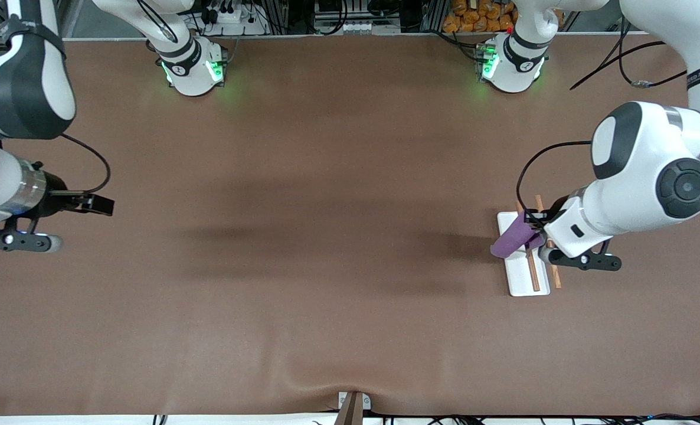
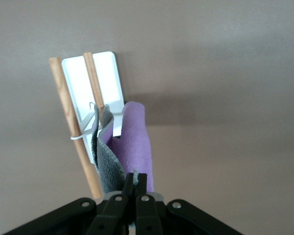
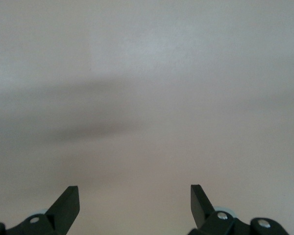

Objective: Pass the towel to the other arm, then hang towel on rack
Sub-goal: 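Carry the towel with the left gripper over the dowel rack while the right gripper retracts, then drape the towel across the wooden dowels with the left gripper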

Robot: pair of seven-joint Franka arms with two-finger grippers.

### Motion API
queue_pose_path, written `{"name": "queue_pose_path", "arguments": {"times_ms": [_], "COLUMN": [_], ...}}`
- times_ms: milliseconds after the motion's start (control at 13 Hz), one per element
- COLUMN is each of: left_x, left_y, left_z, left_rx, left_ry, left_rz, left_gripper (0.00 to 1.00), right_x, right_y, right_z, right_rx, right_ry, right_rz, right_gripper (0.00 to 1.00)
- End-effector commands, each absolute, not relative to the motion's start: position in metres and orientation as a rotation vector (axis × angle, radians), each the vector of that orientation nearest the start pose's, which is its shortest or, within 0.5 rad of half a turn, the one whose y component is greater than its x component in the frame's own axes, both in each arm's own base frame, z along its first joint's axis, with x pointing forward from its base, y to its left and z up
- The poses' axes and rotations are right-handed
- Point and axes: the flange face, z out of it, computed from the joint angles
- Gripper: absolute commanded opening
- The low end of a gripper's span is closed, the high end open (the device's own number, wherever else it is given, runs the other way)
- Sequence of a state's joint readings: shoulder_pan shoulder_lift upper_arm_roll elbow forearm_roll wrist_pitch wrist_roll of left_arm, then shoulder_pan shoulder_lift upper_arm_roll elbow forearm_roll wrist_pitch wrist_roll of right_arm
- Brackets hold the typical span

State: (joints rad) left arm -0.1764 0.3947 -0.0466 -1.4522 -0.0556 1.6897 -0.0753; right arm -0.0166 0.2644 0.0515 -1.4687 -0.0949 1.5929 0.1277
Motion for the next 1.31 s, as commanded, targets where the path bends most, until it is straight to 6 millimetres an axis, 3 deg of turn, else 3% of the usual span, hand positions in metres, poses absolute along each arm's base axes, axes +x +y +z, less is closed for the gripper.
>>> {"name": "queue_pose_path", "arguments": {"times_ms": [0,154,308,462,615,769,1000,1231], "left_x": [0.647,0.65,0.652,0.654,0.657,0.659,0.665,0.667], "left_y": [-0.16,-0.165,-0.166,-0.159,-0.147,-0.134,-0.07,-0.021], "left_z": [0.446,0.446,0.443,0.442,0.437,0.434,0.423,0.405], "left_rx": [-3.148,-3.153,-3.151,-3.103,-3.079,-3.074,-3.092,-3.104], "left_ry": [0.255,0.281,0.296,0.327,0.37,0.392,0.396,0.454], "left_rz": [0.217,0.179,0.161,0.148,0.158,0.176,0.229,0.279], "left_gripper": [0.0,0.0,0.0,0.0,0.0,0.0,0.0,0.0], "right_x": [0.602,0.596,0.582,0.564,0.561,0.556,0.563,0.568], "right_y": [-0.035,-0.07,-0.081,-0.07,-0.061,-0.053,-0.047,-0.025], "right_z": [0.507,0.49,0.478,0.473,0.475,0.508,0.563,0.588], "right_rx": [-3.197,-3.174,-3.161,-3.169,-3.166,-3.162,-3.136,-3.137], "right_ry": [0.113,0.051,0.068,0.047,0.048,0.03,0.099,0.044], "right_rz": [0.152,0.112,0.067,-0.022,0.032,0.124,0.029,-0.029], "right_gripper": [1.0,1.0,1.0,1.0,1.0,1.0,1.0,1.0]}}
